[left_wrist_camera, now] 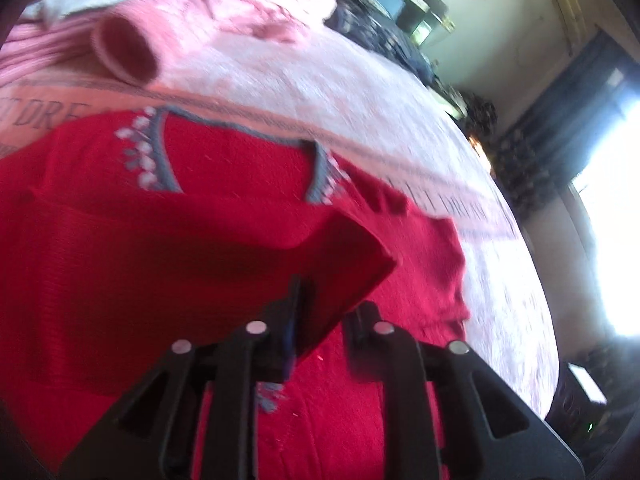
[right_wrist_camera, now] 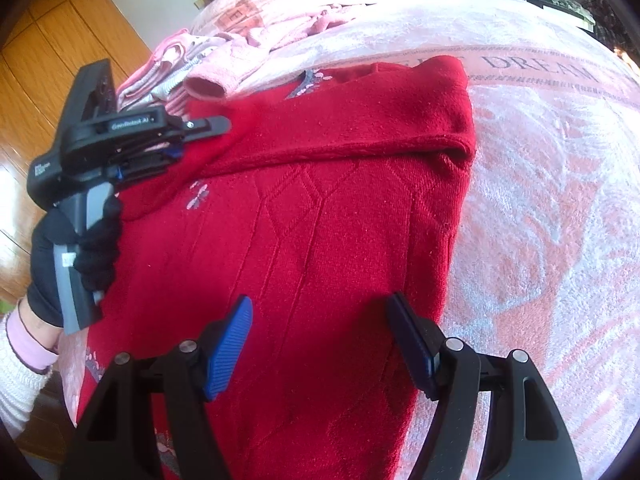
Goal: Fold small clothes
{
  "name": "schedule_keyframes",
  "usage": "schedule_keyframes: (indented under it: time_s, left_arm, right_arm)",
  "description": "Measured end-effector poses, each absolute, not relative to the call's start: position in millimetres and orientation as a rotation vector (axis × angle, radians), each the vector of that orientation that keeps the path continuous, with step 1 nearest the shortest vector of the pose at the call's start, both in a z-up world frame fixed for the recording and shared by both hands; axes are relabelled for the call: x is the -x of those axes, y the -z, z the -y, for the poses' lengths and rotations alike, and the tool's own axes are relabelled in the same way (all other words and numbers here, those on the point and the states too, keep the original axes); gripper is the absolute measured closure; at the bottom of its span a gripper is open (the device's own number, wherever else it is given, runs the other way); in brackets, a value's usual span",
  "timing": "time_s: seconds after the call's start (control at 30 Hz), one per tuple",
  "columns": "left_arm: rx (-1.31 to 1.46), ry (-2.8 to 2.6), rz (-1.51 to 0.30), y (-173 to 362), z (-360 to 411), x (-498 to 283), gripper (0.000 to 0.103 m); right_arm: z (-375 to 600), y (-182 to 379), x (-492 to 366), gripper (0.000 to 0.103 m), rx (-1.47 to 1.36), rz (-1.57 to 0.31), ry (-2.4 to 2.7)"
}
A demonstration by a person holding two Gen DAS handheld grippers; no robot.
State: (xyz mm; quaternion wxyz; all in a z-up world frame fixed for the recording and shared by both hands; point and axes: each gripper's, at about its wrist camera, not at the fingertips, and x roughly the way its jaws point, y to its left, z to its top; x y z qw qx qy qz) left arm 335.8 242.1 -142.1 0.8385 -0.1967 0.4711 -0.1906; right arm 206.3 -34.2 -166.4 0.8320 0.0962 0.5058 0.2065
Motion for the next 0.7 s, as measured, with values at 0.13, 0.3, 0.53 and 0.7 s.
schedule_keyframes:
  time_s: [0.13, 0.3, 0.53, 0.7]
  left_arm:
    - [0.384, 0.487, -1.023, 146.2, -239.4, -324.0, 0.077]
    - [0.492, 0.374, -0.959, 136.5, -304.3, -301.6, 0.071]
    - [0.409, 0.016, -1.026, 156.9, -410.9, -288.7, 0.07]
    - [0.423, 0.013, -1.052, 177.2, -422.2, -293.7, 0.068]
  right_arm:
    - [34.1, 166.7, -206.2, 0.032, -0.198, -1.072, -0.439]
    - [31.2, 161.2, -207.2, 0.032, -0.185, -1.085, -0.418]
    - [13.8, 130.3, -241.5, 0.032, -0.239, -1.08, -0.478]
    - [-20.8, 119.1, -298.3, 0.032, -0.213, -1.122, -0.498]
